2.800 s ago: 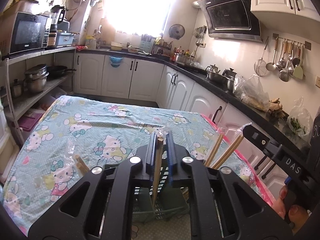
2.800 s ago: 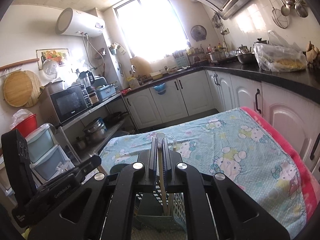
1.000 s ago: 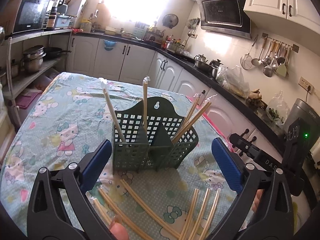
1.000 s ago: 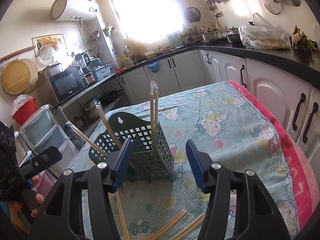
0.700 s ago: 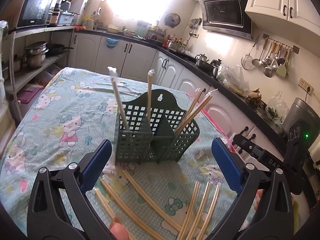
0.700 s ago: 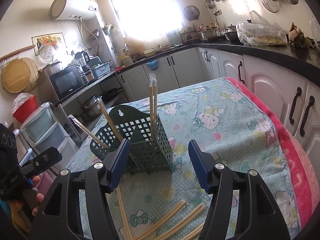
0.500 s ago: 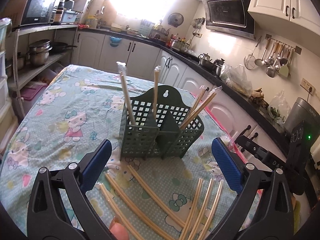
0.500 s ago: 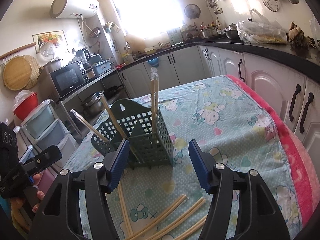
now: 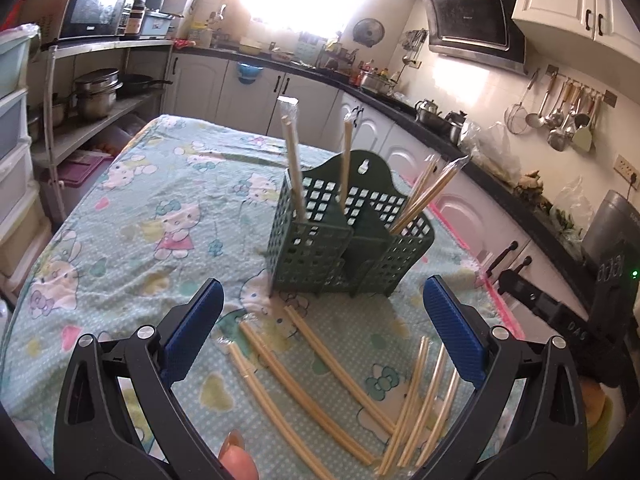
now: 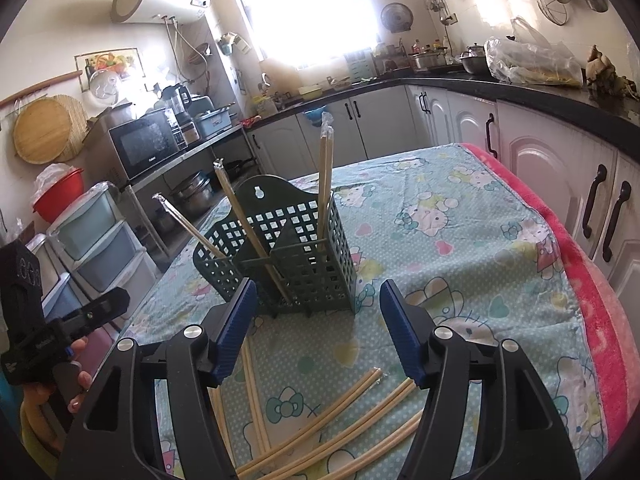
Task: Organize utensils
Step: 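Withdraw the left tool from the caddy toward the chopsticks on the cloth, then lower the left tool onto a wrapped chopstick and close its fingers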
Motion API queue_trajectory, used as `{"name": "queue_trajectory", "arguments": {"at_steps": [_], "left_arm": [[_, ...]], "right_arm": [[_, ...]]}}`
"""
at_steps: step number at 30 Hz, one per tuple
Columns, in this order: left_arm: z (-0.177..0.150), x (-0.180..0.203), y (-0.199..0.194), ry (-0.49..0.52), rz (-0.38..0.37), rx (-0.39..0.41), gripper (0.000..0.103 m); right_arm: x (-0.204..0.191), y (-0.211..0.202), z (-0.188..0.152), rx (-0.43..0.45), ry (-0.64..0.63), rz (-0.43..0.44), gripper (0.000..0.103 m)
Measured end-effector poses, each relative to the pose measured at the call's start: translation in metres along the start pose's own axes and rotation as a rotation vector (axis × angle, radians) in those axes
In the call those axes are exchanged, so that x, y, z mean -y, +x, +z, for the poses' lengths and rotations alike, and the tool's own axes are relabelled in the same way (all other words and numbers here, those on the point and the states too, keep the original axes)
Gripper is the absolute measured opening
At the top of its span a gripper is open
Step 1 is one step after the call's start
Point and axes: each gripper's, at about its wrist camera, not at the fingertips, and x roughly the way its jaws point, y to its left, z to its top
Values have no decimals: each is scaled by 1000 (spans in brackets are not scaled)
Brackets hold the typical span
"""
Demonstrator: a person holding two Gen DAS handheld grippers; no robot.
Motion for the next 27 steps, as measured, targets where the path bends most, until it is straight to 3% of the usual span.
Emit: {"name": "queue_trajectory", "arguments": {"at_steps": [27], "left_arm": [[-54,-27,24,-17,74,-155,92]], "right_arm": [[25,8,-47,-143,4,-44,63]]}}
